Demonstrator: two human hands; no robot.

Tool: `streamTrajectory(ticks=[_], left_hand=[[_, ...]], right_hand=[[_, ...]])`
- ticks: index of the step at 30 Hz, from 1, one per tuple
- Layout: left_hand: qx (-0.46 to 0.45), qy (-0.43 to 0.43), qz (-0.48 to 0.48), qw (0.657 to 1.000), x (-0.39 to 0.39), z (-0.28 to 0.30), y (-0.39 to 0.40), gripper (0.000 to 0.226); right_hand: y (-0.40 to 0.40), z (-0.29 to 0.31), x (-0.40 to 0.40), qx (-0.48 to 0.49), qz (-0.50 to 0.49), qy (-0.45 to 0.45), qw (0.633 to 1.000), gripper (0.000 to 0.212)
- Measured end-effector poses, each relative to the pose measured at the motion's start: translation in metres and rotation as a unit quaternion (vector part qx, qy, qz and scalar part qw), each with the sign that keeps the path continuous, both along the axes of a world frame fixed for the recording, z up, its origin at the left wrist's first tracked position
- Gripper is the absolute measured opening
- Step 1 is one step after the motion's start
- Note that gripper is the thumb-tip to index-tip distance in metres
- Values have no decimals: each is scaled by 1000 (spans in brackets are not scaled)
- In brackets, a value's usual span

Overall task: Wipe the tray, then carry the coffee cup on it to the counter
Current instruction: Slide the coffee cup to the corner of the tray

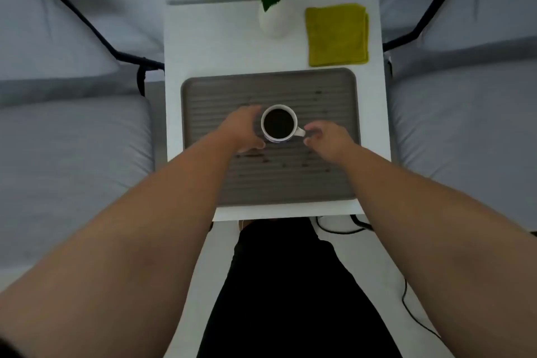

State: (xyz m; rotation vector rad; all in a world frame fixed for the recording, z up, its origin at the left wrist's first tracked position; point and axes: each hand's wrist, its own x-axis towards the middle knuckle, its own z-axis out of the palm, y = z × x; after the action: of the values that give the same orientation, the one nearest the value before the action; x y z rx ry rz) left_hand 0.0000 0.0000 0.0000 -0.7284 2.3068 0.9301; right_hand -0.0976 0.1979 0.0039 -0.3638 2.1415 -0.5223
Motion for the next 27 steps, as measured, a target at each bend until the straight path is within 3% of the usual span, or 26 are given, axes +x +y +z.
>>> streamTrajectory(ticks=[5,9,19,27], left_hand=[[20,81,6,997,-3,-13,7,76],[44,122,44,991,-1,-21,12,78],[90,166,99,977,9,-22,9,85],[121,202,187,954,34,-10,-12,83]], right_hand=[[-7,-22,8,-51,-50,-14,997,24],[-8,-37,13,-88,-99,-40,990,5],[-20,-37,13,-112,-117,-86,983,14],[-57,-21,11,-113,-67,-105,986,14]])
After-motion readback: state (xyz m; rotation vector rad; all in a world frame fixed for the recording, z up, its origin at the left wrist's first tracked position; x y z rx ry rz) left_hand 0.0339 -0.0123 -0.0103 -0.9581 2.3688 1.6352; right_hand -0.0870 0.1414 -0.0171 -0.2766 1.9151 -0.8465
